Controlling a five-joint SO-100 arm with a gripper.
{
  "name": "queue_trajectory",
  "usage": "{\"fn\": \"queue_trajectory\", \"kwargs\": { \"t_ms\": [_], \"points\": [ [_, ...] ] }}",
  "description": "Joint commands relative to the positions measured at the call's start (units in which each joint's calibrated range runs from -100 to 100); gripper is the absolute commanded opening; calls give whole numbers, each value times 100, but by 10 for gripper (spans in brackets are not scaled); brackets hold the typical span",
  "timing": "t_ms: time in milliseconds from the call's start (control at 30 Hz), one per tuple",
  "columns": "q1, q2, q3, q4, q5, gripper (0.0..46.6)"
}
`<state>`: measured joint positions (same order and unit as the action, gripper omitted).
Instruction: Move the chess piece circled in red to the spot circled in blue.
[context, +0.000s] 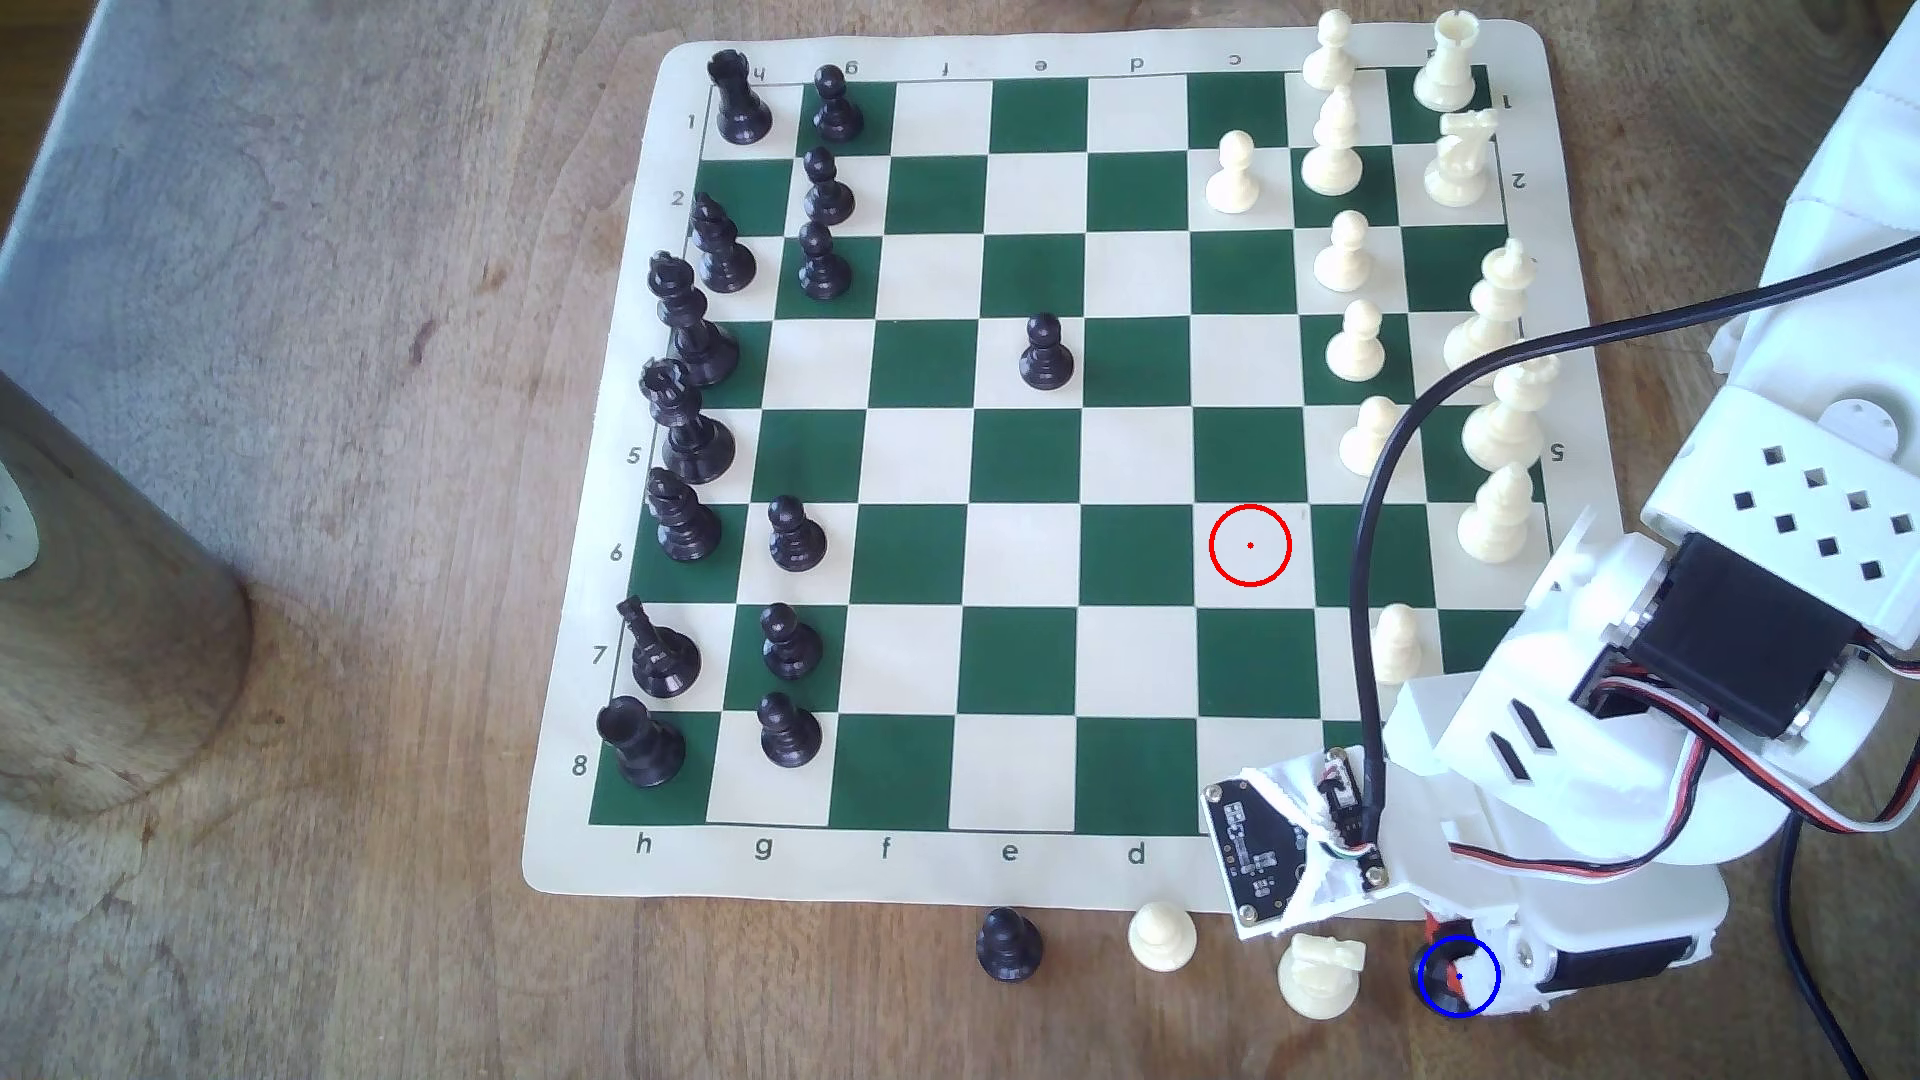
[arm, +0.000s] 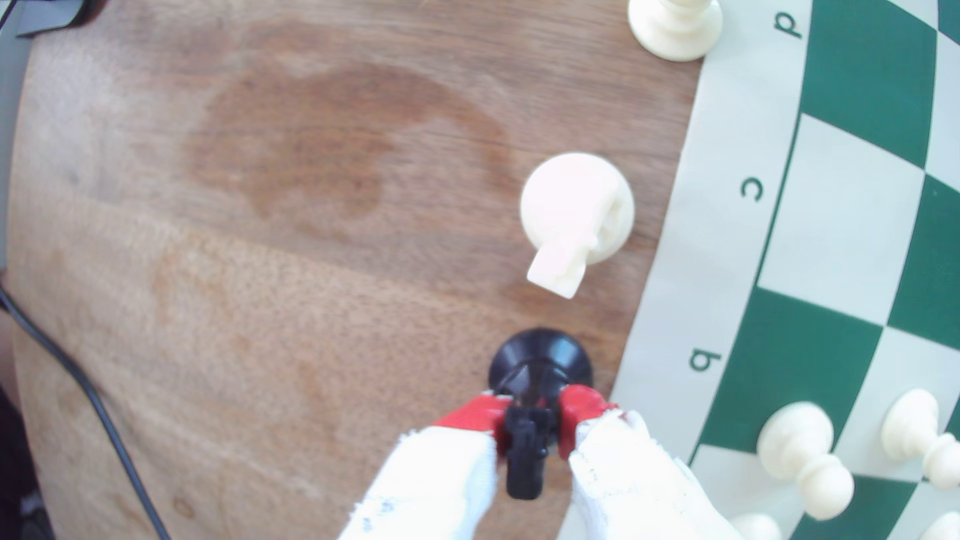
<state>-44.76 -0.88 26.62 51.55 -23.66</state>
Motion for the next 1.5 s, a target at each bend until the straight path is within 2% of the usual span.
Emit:
{"fn": "queue_trajectory", "kwargs": {
  "t_ms": [0,33,100,533,667,800,833,933,1000,1033,1100,1133,1267,1300,1467],
  "points": [
    [38,-192,-422,119,59,242],
    [38,-226,-395,135,63,276],
    [38,-362,-322,176,59,300],
    [92,-1347,-196,1118,59,334],
    [257,-1983,149,1536,190,344],
    [624,-2858,720,1741,259,328],
    [1031,-3316,1128,1675,337,337],
    [1790,-3944,1699,1601,562,353],
    [2455,-4572,2089,1667,811,359],
    [2650,-4759,2171,1724,889,352],
    [2947,-5048,2261,1880,1045,267],
    [3213,-5379,2397,1863,1143,157],
    [3534,-5948,2660,1798,1280,77],
    [3628,-6423,3032,1544,1328,36],
    [4027,-7068,4265,332,1470,23]
  ]
}}
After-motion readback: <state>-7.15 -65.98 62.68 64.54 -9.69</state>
